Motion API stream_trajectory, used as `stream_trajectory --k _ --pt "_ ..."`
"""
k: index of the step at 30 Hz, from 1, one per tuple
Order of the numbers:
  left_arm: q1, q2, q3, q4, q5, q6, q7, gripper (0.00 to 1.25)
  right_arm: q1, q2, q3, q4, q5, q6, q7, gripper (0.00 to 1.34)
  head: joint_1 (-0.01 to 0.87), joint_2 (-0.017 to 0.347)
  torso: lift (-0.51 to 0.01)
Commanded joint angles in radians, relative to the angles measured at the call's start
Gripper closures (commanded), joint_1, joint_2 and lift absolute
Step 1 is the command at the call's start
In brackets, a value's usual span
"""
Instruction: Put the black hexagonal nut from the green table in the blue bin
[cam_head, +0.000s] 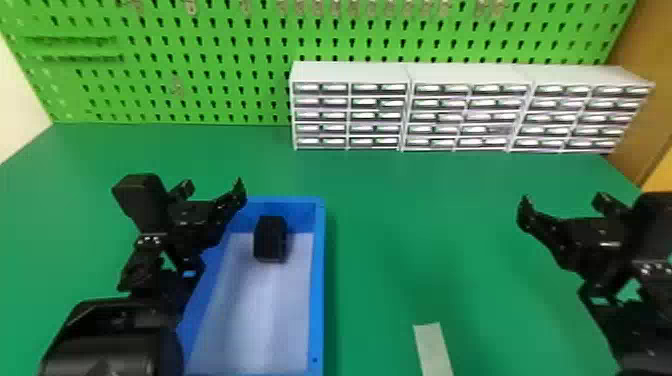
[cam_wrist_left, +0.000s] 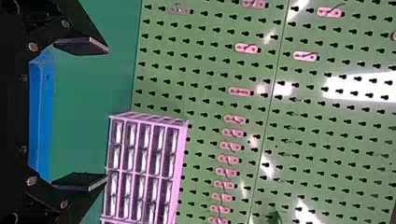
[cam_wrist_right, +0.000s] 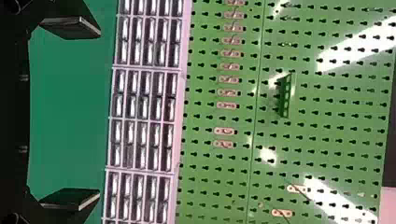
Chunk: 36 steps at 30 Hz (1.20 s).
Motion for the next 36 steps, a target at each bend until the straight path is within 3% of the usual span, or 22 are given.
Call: stream_trajectory --k 1,36 --pt "0.001 0.000 0.000 -0.001 0.002 0.000 0.000 0.30 -0.001 0.002 0.004 0.002 -0.003 0.000 0.001 0.10 0.686 0.051 -0.097" --pt "0.001 0.000 -0.006 -0.001 0.005 0.000 0.000 0.30 -0.005 0.002 0.030 0.008 -0.006 0.009 0.000 0.10 0.686 0.051 -0.097"
